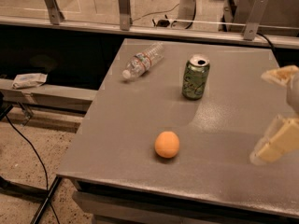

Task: Move orange near green can

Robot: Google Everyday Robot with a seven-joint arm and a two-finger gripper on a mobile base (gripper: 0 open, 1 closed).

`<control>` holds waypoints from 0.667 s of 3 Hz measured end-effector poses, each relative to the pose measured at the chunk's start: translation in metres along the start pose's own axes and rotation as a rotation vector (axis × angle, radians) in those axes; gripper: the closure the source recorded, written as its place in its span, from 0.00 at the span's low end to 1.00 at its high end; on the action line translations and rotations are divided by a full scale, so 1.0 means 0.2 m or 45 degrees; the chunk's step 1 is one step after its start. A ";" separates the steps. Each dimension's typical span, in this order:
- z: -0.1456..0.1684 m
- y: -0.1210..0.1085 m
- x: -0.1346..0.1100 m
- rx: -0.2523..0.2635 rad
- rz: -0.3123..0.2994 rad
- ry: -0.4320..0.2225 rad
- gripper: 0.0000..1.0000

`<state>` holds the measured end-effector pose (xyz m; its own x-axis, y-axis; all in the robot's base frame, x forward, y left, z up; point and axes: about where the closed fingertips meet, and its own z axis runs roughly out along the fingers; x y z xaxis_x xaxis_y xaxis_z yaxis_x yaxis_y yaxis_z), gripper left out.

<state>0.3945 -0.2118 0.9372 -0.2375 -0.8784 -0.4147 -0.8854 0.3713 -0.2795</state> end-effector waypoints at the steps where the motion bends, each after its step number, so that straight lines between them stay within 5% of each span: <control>1: 0.19 0.19 0.09 0.009 0.032 -0.150 0.00; 2: 0.52 0.37 0.00 -0.057 0.051 -0.346 0.00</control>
Offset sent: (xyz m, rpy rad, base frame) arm -0.0127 0.1642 -0.1415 0.7188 -0.0582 0.1046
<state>0.3713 -0.1524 0.8269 -0.1622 -0.7484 -0.6431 -0.8956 0.3853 -0.2225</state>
